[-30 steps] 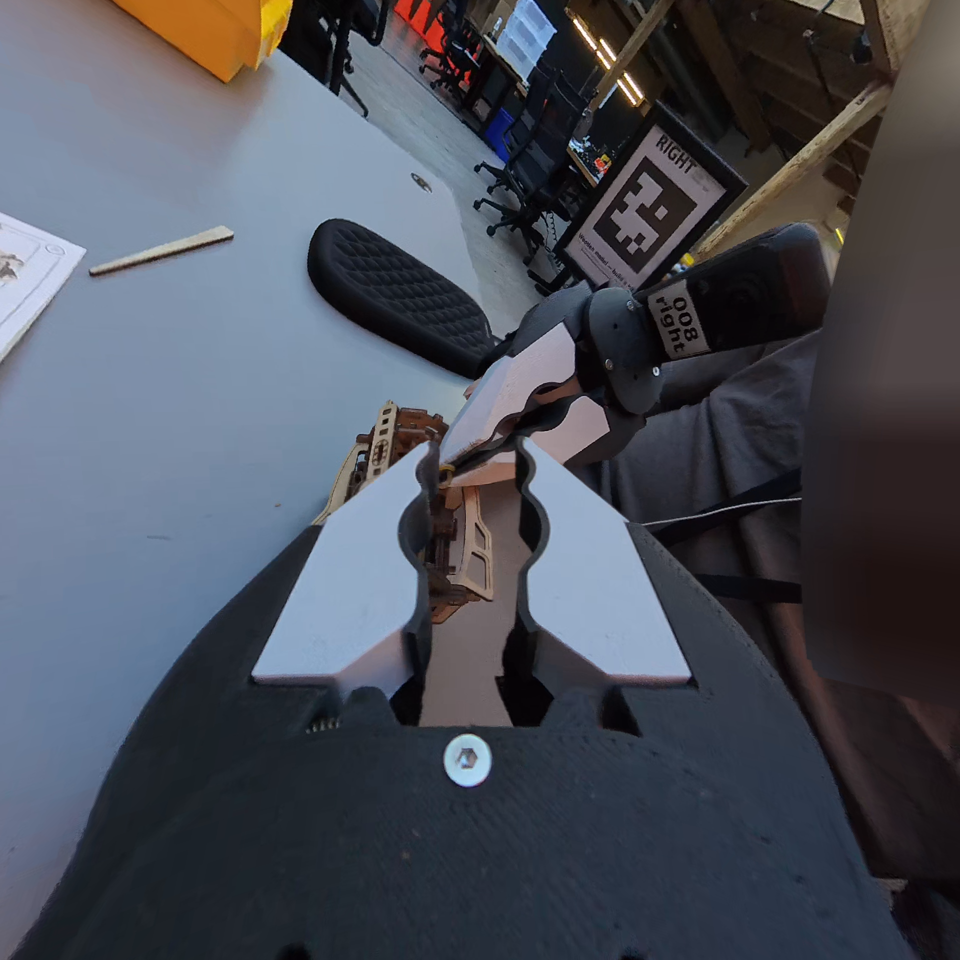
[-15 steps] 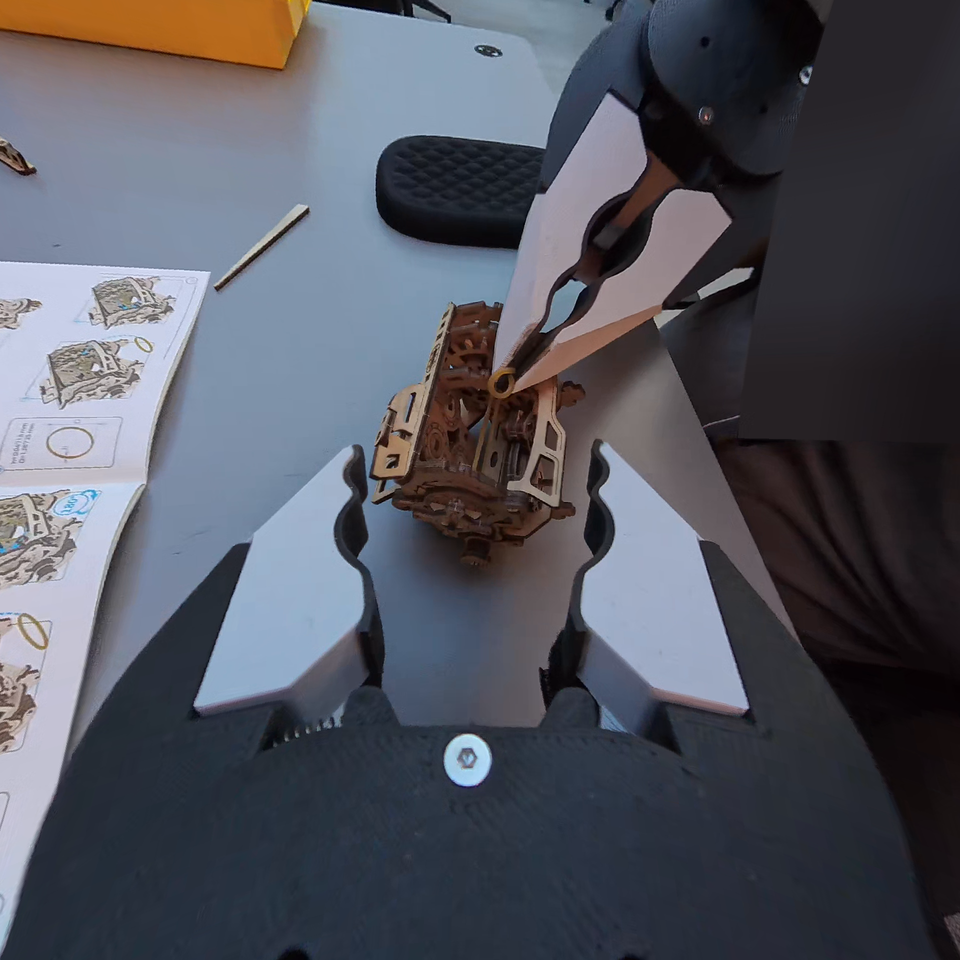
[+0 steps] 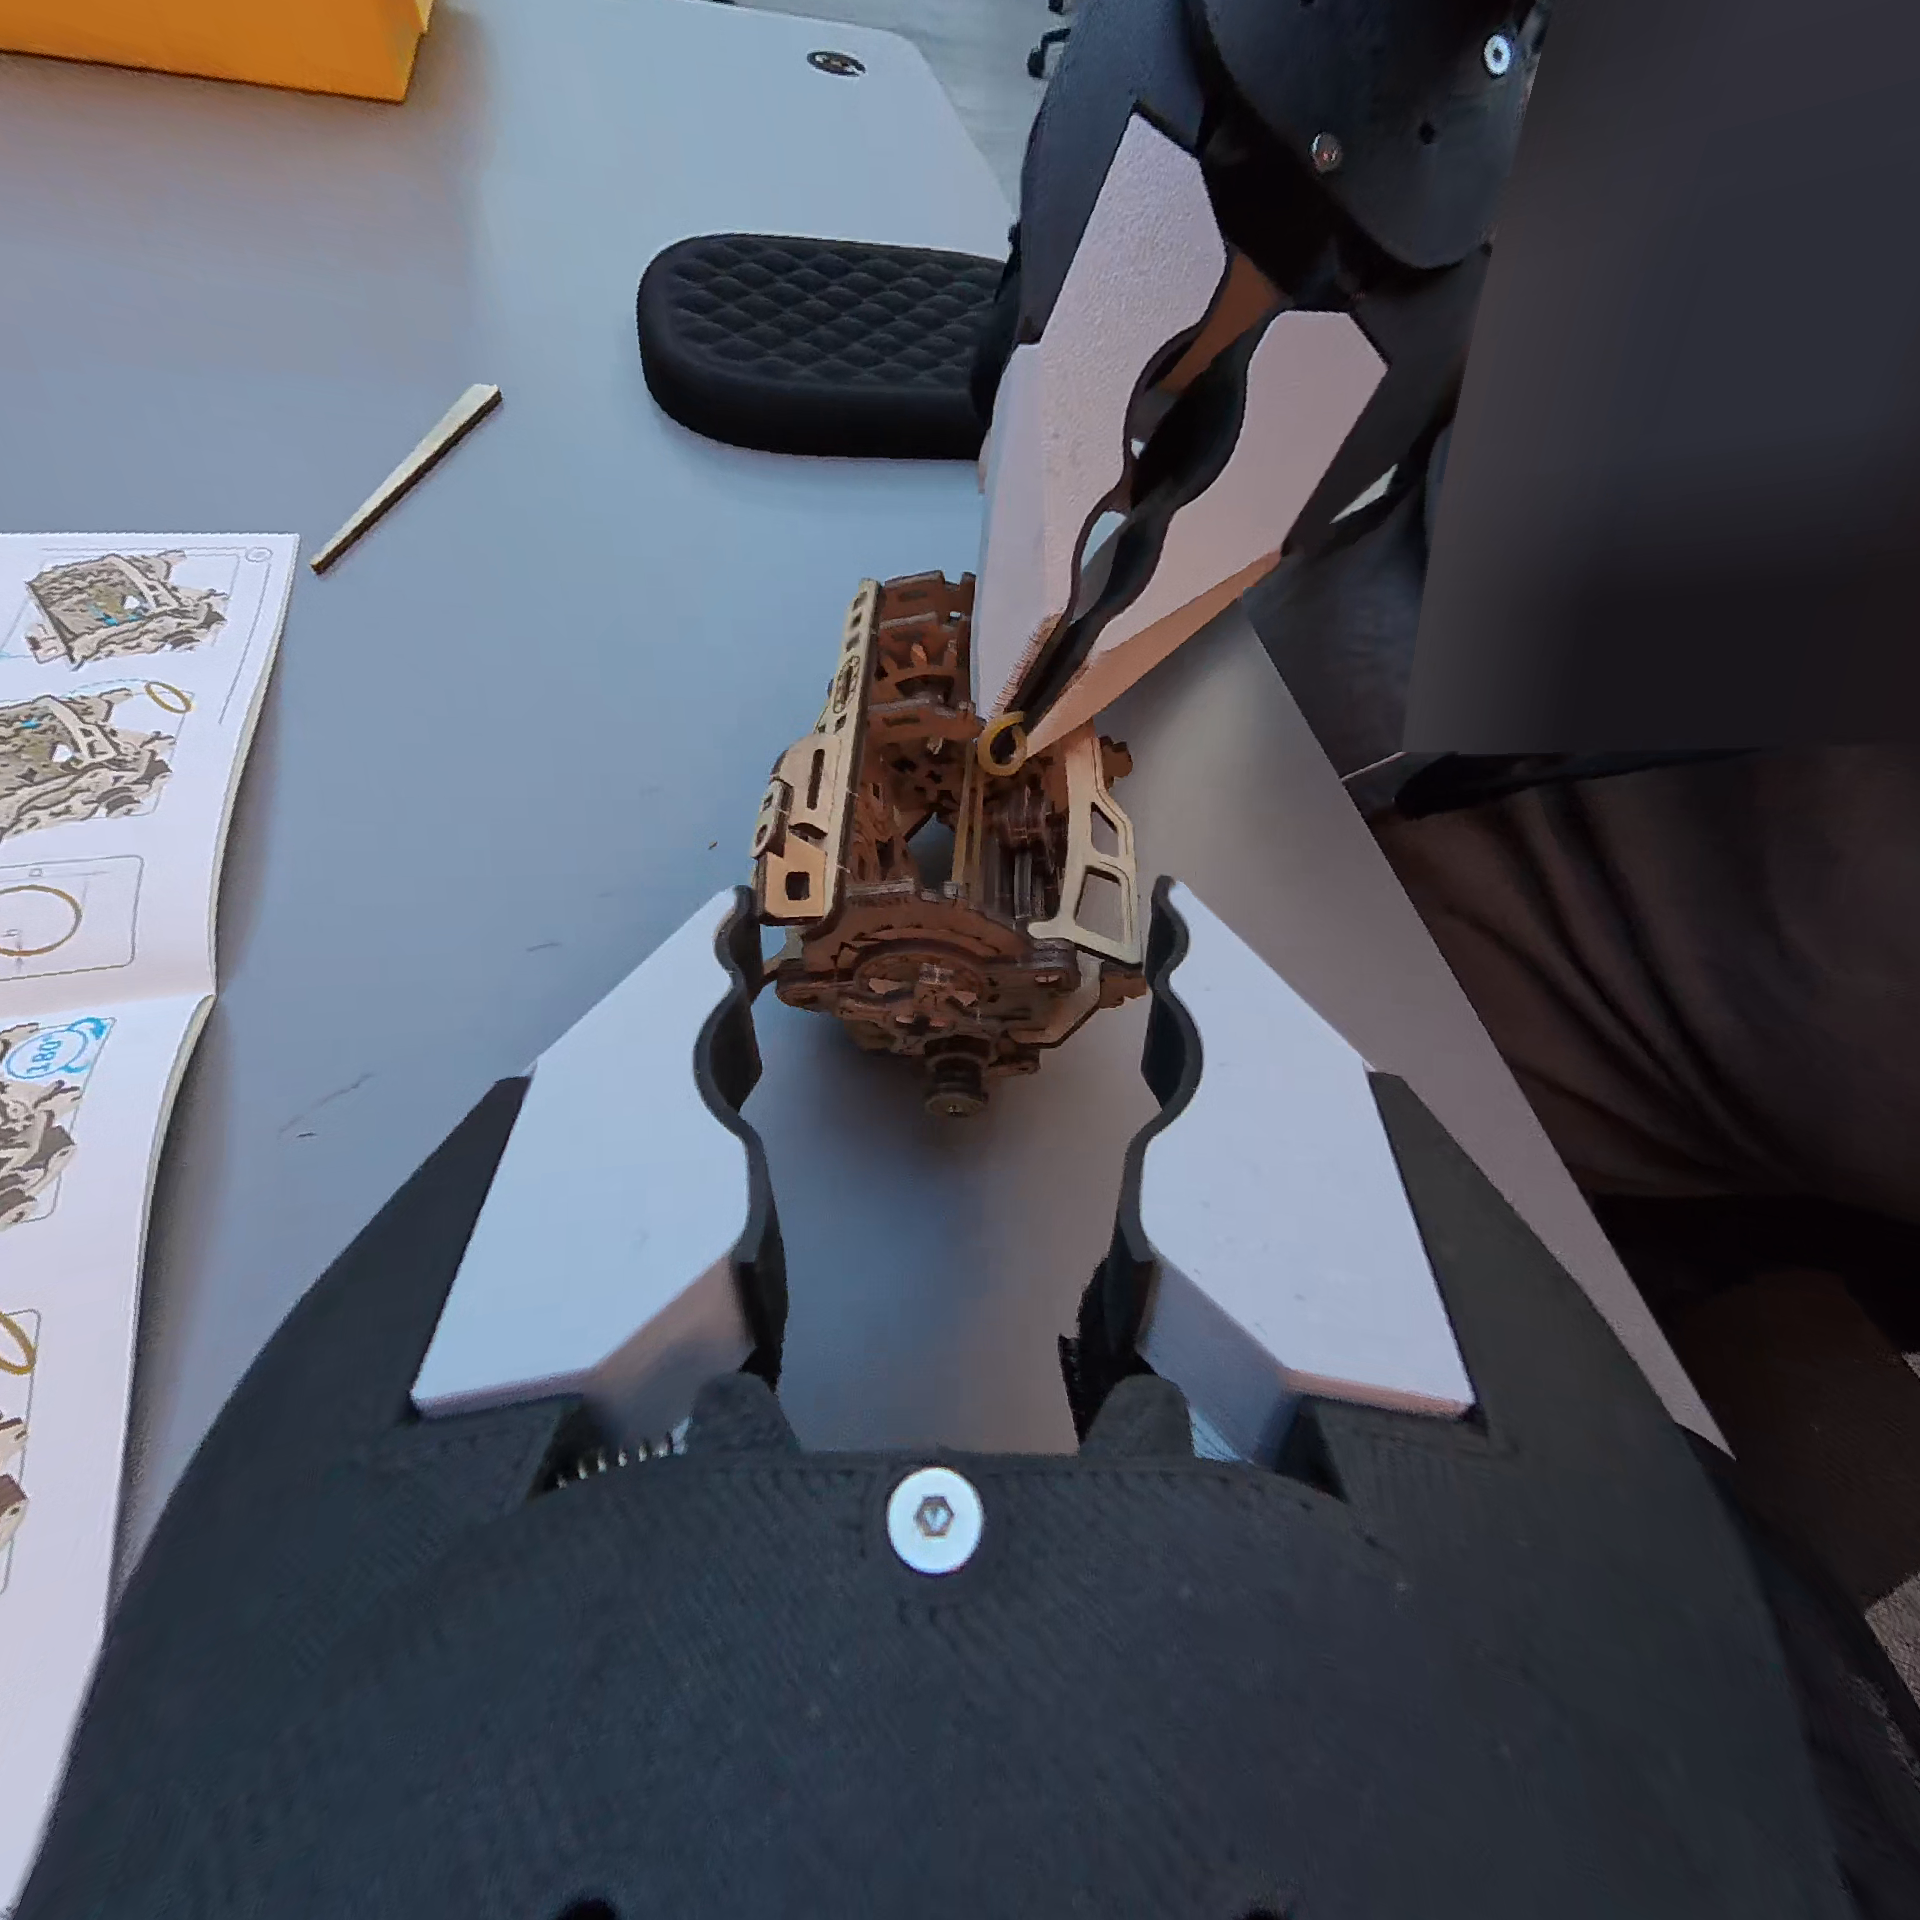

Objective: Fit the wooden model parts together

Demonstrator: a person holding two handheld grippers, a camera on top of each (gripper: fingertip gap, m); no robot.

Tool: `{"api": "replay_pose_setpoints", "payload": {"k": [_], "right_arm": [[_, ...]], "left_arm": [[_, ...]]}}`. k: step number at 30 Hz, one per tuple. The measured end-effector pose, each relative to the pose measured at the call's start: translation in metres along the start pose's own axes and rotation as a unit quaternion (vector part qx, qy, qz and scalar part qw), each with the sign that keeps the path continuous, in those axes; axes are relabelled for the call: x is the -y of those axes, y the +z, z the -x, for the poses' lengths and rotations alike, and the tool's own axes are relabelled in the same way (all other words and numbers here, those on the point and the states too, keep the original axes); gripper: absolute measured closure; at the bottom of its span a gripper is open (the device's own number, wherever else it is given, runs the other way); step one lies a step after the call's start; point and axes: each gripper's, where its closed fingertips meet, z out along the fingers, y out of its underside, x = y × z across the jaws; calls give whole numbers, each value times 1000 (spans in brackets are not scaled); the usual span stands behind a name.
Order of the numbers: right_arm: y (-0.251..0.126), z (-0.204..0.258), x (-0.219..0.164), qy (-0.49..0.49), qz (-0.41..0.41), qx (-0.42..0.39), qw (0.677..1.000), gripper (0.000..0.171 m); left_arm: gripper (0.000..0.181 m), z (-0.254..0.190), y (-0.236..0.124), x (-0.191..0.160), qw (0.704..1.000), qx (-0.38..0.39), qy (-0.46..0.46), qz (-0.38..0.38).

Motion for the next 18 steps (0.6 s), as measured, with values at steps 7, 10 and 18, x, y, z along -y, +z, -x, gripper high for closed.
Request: {"api": "replay_pose_setpoints", "payload": {"k": [7,10,18], "right_arm": [[2,5,0,-24,8,13,1000,171],[2,5,1,-32,19,16,999,171],[3,7,5,-57,37,18,998,171]], "left_arm": [[114,-3,4,-1,1000,-11,9,7],[116,-3,5,0,1000,-9,4,5],[116,-6,7,-2,1000,-9,7,14]]}}
